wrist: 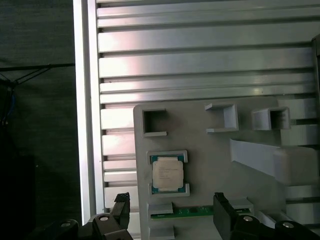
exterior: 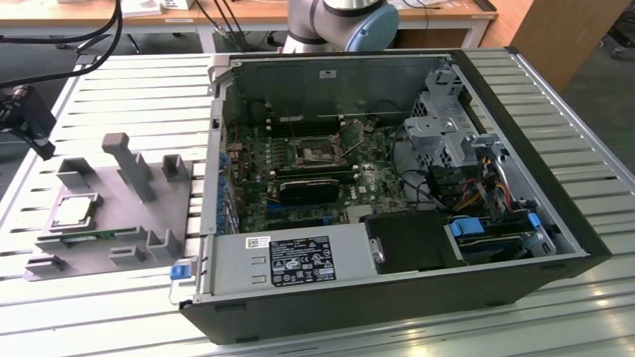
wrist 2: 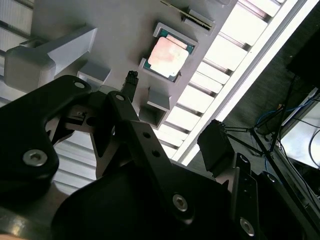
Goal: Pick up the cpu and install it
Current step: 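Pick up the cpu and move it towards the insertion slot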
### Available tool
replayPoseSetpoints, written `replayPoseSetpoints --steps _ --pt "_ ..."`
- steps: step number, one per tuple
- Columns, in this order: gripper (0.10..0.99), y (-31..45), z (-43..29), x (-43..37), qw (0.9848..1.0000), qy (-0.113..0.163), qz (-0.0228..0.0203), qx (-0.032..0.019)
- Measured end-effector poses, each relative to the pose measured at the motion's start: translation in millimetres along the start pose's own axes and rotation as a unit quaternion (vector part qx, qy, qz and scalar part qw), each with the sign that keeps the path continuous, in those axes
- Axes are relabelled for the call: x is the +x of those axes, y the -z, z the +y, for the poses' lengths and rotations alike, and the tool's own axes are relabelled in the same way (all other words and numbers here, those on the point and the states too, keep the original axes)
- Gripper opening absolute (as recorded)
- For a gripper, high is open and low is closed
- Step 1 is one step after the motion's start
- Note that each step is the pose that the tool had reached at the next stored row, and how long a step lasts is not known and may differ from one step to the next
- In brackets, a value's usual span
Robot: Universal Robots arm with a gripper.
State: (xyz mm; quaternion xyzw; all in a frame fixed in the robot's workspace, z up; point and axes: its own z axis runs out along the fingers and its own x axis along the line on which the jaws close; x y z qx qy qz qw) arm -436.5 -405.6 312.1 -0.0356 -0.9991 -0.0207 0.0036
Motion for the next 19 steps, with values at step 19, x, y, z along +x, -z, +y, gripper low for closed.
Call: replayPoseSetpoints --steps 19 --pt "0.761 -4.3 -0.6 -0.2 1.0000 0.000 -0.0001 0.0000"
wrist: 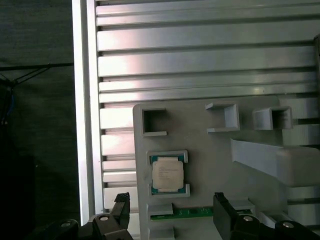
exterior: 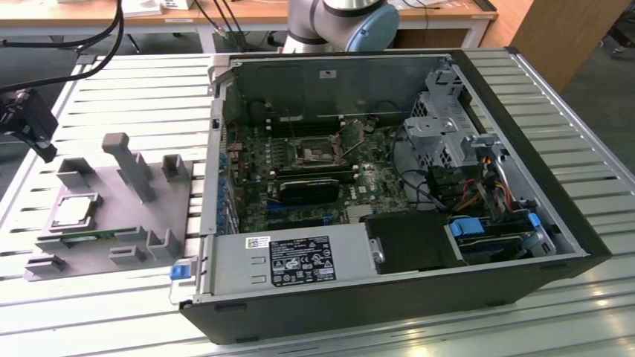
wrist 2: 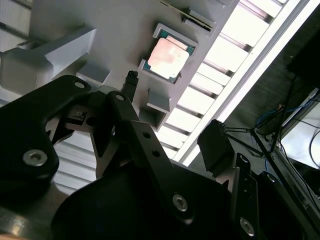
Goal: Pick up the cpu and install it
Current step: 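Pick up the cpu and move it towards the insertion slot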
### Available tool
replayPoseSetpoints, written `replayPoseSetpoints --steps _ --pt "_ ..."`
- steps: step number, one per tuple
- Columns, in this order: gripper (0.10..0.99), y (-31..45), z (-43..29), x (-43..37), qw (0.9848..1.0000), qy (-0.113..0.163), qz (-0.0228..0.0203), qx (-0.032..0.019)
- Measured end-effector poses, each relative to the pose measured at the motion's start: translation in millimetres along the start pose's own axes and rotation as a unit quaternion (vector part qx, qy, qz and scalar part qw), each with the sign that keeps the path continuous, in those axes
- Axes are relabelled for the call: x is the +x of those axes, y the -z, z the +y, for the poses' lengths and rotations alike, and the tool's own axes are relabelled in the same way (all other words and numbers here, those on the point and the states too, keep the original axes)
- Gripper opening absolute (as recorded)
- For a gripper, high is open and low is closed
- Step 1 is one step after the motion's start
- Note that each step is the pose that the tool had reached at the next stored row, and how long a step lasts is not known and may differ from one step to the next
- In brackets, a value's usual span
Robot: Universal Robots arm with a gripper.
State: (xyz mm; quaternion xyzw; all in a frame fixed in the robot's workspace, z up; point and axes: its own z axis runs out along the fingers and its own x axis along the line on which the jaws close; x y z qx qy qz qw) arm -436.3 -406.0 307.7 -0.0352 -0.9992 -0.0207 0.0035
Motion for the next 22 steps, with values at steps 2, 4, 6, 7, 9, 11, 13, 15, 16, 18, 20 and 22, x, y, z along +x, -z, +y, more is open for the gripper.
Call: replayPoseSetpoints --steps 2,4,6,7,9,11,13,15,16,18,20,22 --pt "0.761 -0.5 -0.2 0.0 1.0000 0.001 0.0001 0.0001" --pt "0.761 -1.1 -0.4 0.0 1.0000 0.001 0.0001 0.0001" --pt "0.761 -1.6 -0.5 -0.1 1.0000 0.001 0.0001 0.0000" --pt "0.761 -1.8 -0.6 -0.1 1.0000 0.001 0.0001 0.0000" --pt "0.761 -2.2 -0.6 -0.1 1.0000 0.001 0.0001 0.0001" --pt "0.761 -2.8 -0.6 -0.1 1.0000 0.001 0.0001 0.0000" --pt "0.761 -3.1 -0.6 -0.1 1.0000 0.001 0.0001 0.0000" --pt "0.761 -3.6 -0.7 -0.1 1.0000 0.001 0.0001 0.0000" --pt "0.761 -3.8 -0.8 -0.1 1.0000 0.001 0.0001 0.0000" --pt "0.761 -4.4 -1.1 -0.1 1.0000 0.001 0.0001 0.0000" --pt "0.761 -5.2 -1.5 -0.1 1.0000 0.001 0.0001 0.0000" --pt "0.761 -5.9 -2.2 -0.2 1.0000 0.001 0.0001 0.0000"
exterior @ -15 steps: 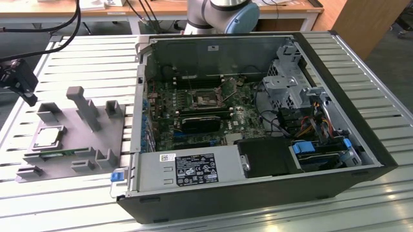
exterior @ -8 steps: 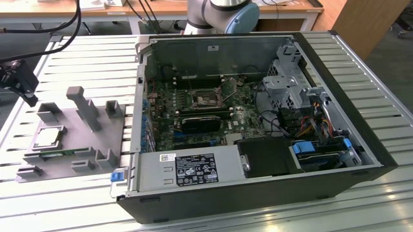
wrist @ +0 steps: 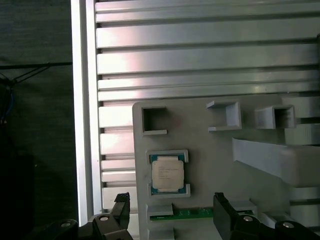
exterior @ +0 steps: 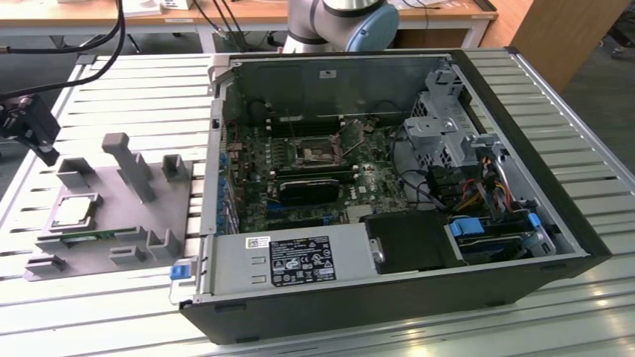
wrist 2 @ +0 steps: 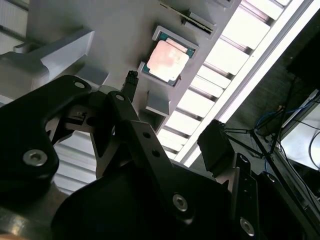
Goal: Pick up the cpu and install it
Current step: 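Pick up the cpu and move it towards the insertion slot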
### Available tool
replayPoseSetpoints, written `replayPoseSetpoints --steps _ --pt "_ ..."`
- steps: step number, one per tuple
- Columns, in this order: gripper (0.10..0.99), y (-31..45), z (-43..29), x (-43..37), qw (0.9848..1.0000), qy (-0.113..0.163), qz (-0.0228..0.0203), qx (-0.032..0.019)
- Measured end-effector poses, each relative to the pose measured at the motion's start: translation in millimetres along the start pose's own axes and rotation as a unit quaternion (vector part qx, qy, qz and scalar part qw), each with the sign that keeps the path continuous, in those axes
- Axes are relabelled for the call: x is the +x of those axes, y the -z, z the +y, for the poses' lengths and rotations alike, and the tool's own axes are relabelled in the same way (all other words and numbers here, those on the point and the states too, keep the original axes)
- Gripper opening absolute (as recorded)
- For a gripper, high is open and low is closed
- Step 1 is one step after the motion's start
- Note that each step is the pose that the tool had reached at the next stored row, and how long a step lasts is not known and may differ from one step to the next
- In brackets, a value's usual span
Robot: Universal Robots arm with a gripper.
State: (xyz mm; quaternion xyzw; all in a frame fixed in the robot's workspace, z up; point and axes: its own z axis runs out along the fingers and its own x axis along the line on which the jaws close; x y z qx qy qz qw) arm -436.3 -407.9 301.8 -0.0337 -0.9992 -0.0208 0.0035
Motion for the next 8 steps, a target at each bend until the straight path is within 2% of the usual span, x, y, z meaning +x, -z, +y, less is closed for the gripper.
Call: replayPoseSetpoints --steps 5,8 --pt "0.761 -4.3 -0.8 0.0 1.0000 0.001 0.0001 0.0001" --pt "0.761 -8.7 -1.0 -0.1 0.9999 0.015 0.0006 0.0002"
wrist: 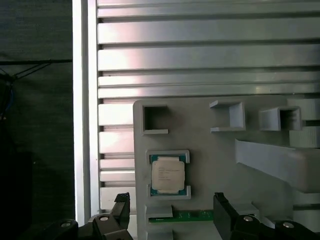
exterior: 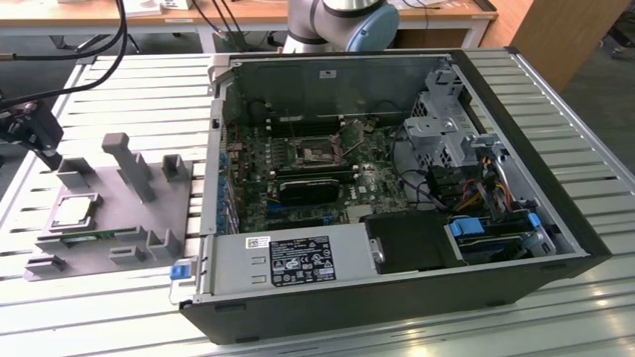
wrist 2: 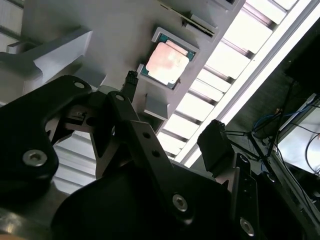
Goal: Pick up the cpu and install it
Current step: 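Pick up the cpu and move it towards the insertion slot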
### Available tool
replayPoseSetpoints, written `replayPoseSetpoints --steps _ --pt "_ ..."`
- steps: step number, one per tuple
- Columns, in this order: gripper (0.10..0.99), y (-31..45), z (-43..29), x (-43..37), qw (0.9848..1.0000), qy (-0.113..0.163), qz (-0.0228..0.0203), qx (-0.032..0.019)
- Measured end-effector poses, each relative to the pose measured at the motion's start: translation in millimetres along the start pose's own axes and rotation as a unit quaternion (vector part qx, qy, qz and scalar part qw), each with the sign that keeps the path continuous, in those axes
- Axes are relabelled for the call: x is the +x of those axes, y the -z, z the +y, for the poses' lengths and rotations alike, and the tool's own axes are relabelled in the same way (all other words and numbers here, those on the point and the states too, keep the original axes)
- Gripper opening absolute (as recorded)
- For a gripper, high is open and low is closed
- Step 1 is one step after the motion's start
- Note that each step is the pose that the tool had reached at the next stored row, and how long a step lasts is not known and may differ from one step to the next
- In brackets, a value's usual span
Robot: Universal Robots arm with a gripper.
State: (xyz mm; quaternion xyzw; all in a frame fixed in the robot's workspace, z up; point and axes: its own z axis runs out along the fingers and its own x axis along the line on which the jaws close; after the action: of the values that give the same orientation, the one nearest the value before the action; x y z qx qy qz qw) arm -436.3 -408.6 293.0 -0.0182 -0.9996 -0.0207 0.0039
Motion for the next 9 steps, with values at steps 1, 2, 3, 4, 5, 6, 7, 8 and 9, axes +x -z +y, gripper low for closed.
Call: replayPoseSetpoints --steps 1,2,3,4,5,6,7,8,9 --pt "0.761 -1.3 -0.1 0.0 1.0000 0.008 0.0002 0.0001" --pt "0.761 -2.6 -0.2 0.0 0.9999 0.015 0.0006 0.0001" --pt "0.761 -4.3 -0.4 -0.1 0.9998 0.018 0.0006 0.0002" --pt "0.761 -6.0 -0.8 -0.1 0.9998 0.018 0.0007 0.0002" --pt "0.761 -7.3 -1.0 -0.1 0.9998 0.018 0.0007 0.0002" --pt "0.761 -8.4 -1.3 -0.1 0.9998 0.018 0.0007 0.0002" --pt "0.761 -9.2 -1.4 -0.1 0.9998 0.018 0.0007 0.0002" --pt "0.761 -9.6 -1.4 -0.1 0.9998 0.018 0.0007 0.0002" --pt "0.761 -10.2 -1.5 -0.1 0.9998 0.018 0.0007 0.0002"
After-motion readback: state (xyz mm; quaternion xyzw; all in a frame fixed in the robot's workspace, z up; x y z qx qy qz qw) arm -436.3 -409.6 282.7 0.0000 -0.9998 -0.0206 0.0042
